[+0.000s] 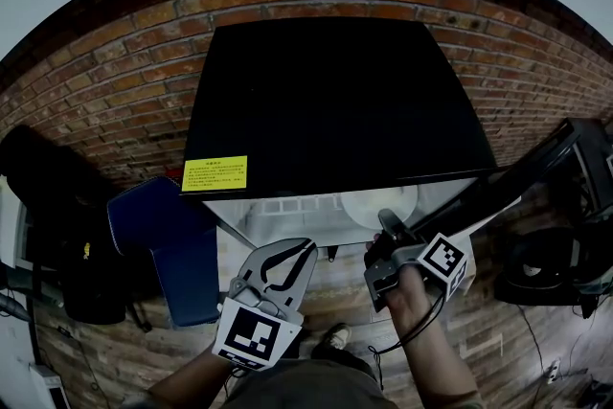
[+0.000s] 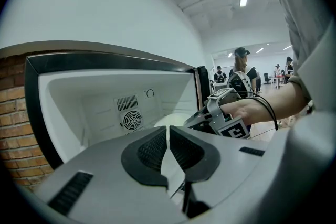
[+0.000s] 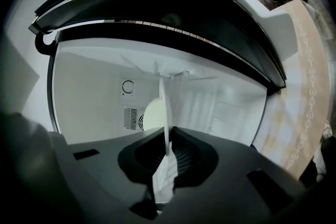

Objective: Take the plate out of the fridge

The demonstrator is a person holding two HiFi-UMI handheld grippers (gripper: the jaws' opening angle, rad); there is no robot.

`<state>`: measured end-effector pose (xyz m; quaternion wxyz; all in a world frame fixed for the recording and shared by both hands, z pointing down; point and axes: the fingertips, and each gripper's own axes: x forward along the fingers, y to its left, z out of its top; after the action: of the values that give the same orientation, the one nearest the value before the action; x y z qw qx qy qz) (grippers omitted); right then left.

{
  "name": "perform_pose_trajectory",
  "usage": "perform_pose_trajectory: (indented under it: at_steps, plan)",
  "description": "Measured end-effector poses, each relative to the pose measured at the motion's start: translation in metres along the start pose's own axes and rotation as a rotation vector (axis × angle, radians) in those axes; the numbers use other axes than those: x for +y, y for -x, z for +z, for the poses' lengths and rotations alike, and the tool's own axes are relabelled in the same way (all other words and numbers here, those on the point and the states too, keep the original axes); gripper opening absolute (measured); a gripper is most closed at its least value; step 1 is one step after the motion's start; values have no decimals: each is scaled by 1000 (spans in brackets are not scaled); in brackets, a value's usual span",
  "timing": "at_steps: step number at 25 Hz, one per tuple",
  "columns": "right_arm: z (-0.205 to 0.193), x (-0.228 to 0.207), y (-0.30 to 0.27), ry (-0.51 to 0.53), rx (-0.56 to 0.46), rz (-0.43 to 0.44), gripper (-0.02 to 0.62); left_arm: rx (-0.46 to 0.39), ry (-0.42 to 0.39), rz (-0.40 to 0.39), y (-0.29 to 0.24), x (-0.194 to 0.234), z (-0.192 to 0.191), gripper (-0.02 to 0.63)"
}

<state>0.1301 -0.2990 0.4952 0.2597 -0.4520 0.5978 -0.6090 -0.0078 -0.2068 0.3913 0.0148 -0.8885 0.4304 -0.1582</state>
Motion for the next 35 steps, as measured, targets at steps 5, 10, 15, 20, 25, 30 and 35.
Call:
perform_pose_trajectory:
  at_steps: [5,10,15,20,25,30,35]
  plan:
    - [-10,-1,3,-48,2,-3,41,-13,-4,-3,5,3,0,29]
    - [-17,2,9,-77,-1,-4,41,-19,5,-9,7,4,0,29]
    - [-21,13,21,-85,-5,16,40,-29,-8,-23,10,2,1,29]
    - [-24,28,34,-94,-7,41,41,-44,-18,-30,11,2,4,29]
    - [-24,48,53,-91,-22,76,41,-61,-24,-38,11,5,10,29]
    - [-20,63,75,-85,-41,108,41,-75,-29,-57,8,2,15,29]
    - [-18,70,98,-69,-54,112,41,-90,-31,-95,0,-6,21,29]
